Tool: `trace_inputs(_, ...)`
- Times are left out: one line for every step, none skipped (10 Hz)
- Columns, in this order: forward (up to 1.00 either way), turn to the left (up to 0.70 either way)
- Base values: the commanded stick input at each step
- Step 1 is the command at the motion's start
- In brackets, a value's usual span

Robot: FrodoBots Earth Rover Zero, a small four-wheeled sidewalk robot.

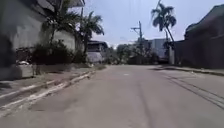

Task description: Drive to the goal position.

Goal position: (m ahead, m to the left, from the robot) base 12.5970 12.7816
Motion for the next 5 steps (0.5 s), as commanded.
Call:
trace_inputs(0.85, 0.0)
trace_inputs(0.85, 0.0)
trace_inputs(0.85, 0.0)
trace_inputs(0.85, 0.0)
trace_inputs(0.85, 0.0)
